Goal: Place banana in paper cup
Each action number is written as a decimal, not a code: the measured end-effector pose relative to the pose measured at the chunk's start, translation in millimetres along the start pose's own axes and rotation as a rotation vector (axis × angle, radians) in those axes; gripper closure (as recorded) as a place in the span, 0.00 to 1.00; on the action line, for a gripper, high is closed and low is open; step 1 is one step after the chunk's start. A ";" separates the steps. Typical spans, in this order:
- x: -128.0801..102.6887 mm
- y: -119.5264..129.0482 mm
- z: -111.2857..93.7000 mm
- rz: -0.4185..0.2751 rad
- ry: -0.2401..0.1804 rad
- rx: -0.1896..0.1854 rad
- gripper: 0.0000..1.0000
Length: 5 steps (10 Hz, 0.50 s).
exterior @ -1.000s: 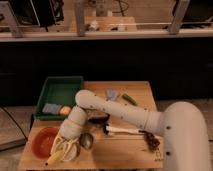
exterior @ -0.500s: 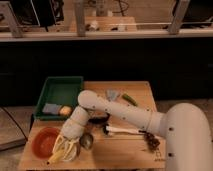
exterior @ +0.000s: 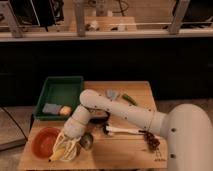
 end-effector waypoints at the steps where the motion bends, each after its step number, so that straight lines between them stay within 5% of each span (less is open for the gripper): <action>1: 0.7 0.3 -3.2 0.001 0.004 0.007 0.20; 5: 8.5 7.4 -25.6 0.009 0.032 0.049 0.20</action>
